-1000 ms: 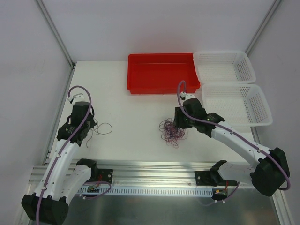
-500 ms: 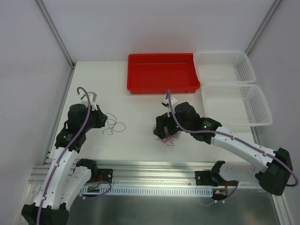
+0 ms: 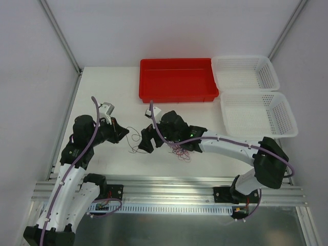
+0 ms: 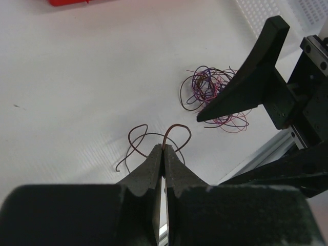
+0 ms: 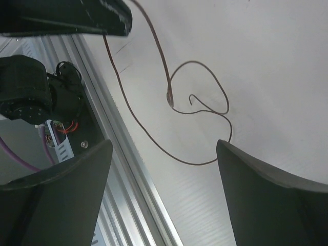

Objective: Untangle the cables

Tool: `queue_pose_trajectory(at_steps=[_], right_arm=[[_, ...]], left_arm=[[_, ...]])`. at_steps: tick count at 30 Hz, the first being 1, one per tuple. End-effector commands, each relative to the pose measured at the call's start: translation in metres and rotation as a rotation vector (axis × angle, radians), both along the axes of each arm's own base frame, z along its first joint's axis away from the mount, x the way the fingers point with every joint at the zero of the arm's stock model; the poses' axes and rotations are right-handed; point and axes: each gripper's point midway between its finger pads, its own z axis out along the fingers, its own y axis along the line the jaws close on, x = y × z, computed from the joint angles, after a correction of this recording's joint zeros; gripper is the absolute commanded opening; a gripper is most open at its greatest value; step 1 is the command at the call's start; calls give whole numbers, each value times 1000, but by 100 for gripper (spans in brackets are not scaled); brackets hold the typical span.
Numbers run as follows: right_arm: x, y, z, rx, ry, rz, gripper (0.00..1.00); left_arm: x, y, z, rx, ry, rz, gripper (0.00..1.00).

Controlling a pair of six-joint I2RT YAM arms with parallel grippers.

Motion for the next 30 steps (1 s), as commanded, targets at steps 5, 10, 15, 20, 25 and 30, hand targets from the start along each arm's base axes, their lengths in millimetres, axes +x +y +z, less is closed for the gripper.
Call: queue_pose_trajectory(at_steps=[5, 10, 15, 20, 25, 30], right_arm=[[18, 48, 43, 145, -77, 34, 83], [26, 61, 20, 103, -63, 40, 56], [28, 53, 31, 98, -99, 25, 1], [33, 33, 57, 60, -169, -8, 1], [53, 8, 85, 12, -219, -118, 1], [82, -29, 137, -9, -291, -272, 1]], left_arm=[[-5, -13, 9, -26, -47, -93, 0], [-8, -15, 9, -27, -54, -104, 0], [-4, -11, 6, -14, -51, -67, 0], [-2, -5, 11, -6, -76, -24, 31], [-4, -1, 20, -6, -128, -6, 87], [-4, 6, 28, -1, -185, 37, 99]])
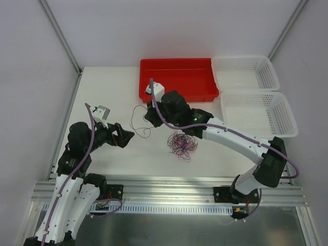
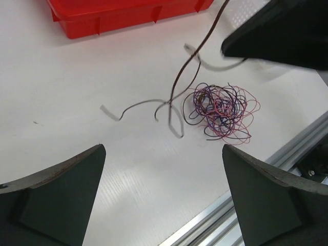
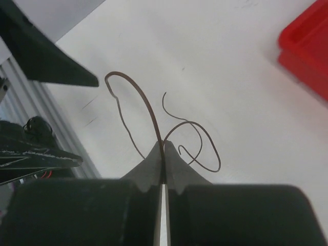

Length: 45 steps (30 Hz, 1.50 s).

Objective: Untangle the cables

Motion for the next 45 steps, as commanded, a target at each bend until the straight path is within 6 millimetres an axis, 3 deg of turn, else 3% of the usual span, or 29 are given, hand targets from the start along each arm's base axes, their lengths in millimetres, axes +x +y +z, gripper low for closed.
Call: queue_pose_trajectory(at_steps=[1, 6, 9, 11, 13, 15, 17, 18, 20, 21, 23, 24, 31, 35, 38, 39, 42, 45], right_arm=[[30, -44, 68, 24, -115, -163, 1], [64, -101, 100, -3, -151, -352, 1], [80, -149, 122, 1, -186, -498, 1], [88, -192, 134, -8, -215, -628, 1], [95, -233, 134, -34, -225, -745, 1], [88, -274, 141, -34, -247, -853, 1], [89, -317, 124, -72, -225, -981, 1], [84, -347, 128, -58, -235, -1064, 1], [79, -376, 105, -74, -191, -1160, 1], [75, -403, 101, -64, -183, -1243, 1], [73, -420, 89, -16, -141, -1303, 1], [70, -441, 71, -27, -104, -1371, 1], [87, -487, 5, 48, 66, -1515, 1], [96, -502, -15, 37, 121, -1559, 1], [95, -505, -19, 19, 159, -1581, 45], [94, -504, -18, 19, 163, -1580, 73], [91, -490, -9, 46, 164, -1510, 92], [88, -460, 1, 48, 163, -1360, 98]], left_arm=[[4, 6, 13, 4, -87, 44, 99], [3, 13, 21, 3, -148, 83, 99], [2, 14, 22, 2, -161, 89, 99], [3, 14, 20, 3, -151, 91, 99], [5, 13, 17, 5, -134, 88, 99], [7, 13, 14, 5, -118, 86, 99], [7, 12, 13, 4, -110, 81, 99], [8, 11, 12, 3, -103, 79, 99], [8, 10, 10, 2, -97, 76, 99], [8, 10, 10, 2, -93, 75, 99], [9, 10, 10, 2, -90, 75, 99], [9, 10, 10, 2, -91, 72, 99], [9, 9, 7, 4, -83, 70, 99], [8, 6, 5, 1, -71, 48, 99], [8, 5, 4, 0, -65, 40, 99], [8, 4, 4, 0, -63, 39, 99], [8, 3, 3, -2, -59, 33, 99], [8, 2, 3, -6, -52, 28, 99]])
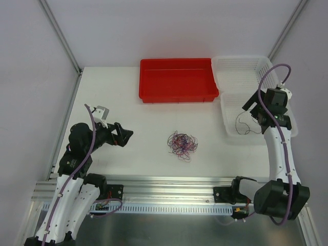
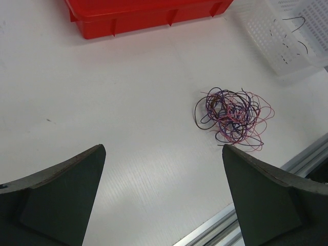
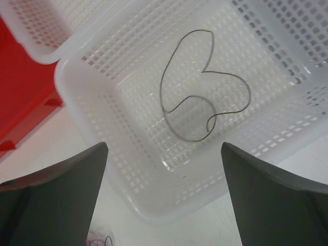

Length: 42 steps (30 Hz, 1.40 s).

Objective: Untangle the cables

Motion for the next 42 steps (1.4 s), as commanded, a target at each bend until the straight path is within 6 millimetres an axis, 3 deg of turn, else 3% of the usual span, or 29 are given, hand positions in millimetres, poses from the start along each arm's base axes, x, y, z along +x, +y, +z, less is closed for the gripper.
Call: queue_pose_trajectory(at_steps=[1, 5, 6, 8, 11, 12, 13, 15, 17, 19, 20, 26, 29, 31, 32, 34, 35, 37, 38, 40, 42], right_arm=[[-1, 43, 41, 36, -93, 202, 97], [-18, 104, 40, 97, -83, 469, 96], [-27, 130, 29, 107, -56, 570, 96], [-41, 158, 23, 132, -43, 676, 95], [-70, 203, -8, 184, 33, 809, 90], [-71, 212, -11, 192, 21, 829, 88], [-79, 219, -30, 207, 56, 831, 86], [-87, 241, -39, 214, 52, 902, 81], [-94, 248, -63, 204, 109, 917, 78], [-96, 257, -72, 179, 111, 946, 75], [-99, 258, -83, 171, 132, 953, 69], [-100, 273, -95, 195, 130, 979, 62], [-102, 282, -96, 199, 122, 1004, 60], [-101, 283, -97, 183, 121, 1004, 61], [-102, 285, -98, 179, 124, 1007, 60], [-101, 286, -101, 174, 128, 1007, 60], [-103, 287, -103, 172, 135, 1012, 59], [-102, 289, -106, 172, 138, 1010, 59], [-103, 290, -109, 171, 141, 1012, 57], [-103, 290, -113, 171, 154, 1008, 56], [-104, 290, -118, 167, 168, 1006, 52]], left_arm=[[1, -8, 8, -21, -26, -42, 99], [1, -12, 3, -33, 9, -62, 99], [1, -14, 2, -40, 20, -69, 99], [0, -18, 0, -49, 42, -94, 99], [1, -23, -8, -62, 95, -113, 99], [2, -25, -10, -70, 115, -116, 99], [3, -27, -9, -79, 131, -123, 99], [5, -35, -15, -110, 205, -140, 99], [3, -49, -18, -116, 258, -182, 99], [4, -58, -20, -107, 287, -175, 99], [-3, -72, -25, -87, 311, -215, 99], [11, -97, -60, -39, 427, -108, 97], [13, -118, -76, -26, 481, -96, 93], [16, -136, -73, -28, 469, -104, 90], [18, -144, -85, 1, 499, -105, 89], [18, -165, -81, 15, 486, -142, 87], [21, -170, -93, 50, 504, -132, 86], [22, -188, -92, 63, 500, -153, 84], [23, -193, -104, 89, 526, -145, 83], [26, -206, -107, 96, 533, -152, 81], [26, -214, -124, 118, 574, -148, 79]])
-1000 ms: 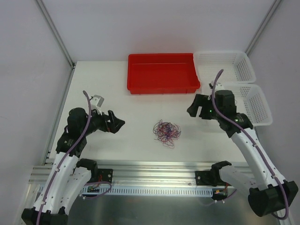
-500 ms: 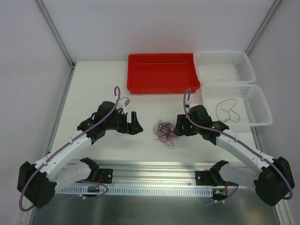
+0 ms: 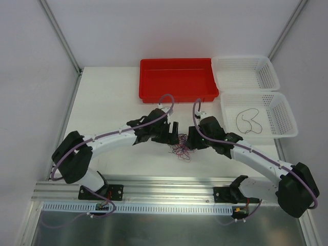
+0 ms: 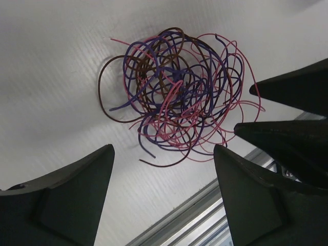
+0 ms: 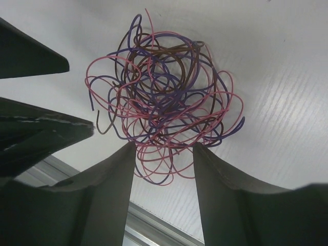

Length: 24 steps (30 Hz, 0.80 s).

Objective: Untangle the cables

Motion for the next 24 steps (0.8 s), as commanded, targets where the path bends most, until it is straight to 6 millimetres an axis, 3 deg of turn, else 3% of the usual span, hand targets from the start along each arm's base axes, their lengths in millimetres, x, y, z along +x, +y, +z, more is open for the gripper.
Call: queue_pose_trajectory(at_steps=[1, 5, 7, 9, 10, 12, 13, 19, 20, 24], right_arm=[[4, 4, -4, 7, -12, -17, 51], [1, 3, -9, -5, -2, -18, 41], [0, 1, -9, -12, 1, -19, 37], [-2, -1, -9, -23, 8, -18, 29], [2, -6, -5, -34, -18, -42, 25], [1, -8, 1, -36, -30, -41, 13], [3, -10, 5, -40, -43, -46, 10], [4, -31, 39, -72, -128, -97, 1], [5, -33, 52, -53, -159, -105, 1], [3, -50, 78, -59, -229, -149, 1]], left_arm=[[16, -21, 3, -14, -16, 41, 77], [14, -33, -25, 26, 49, 44, 70], [13, -34, -37, 48, 66, 49, 60], [11, -30, -45, 69, 75, 63, 47], [14, -26, -47, 82, 66, 80, 31], [13, -14, -52, 110, 51, 108, 17], [14, -11, -51, 116, 41, 118, 3], [19, 34, -36, 166, -57, 238, 0], [23, 42, -24, 144, -76, 273, 0], [26, 90, -19, 180, -107, 399, 0]])
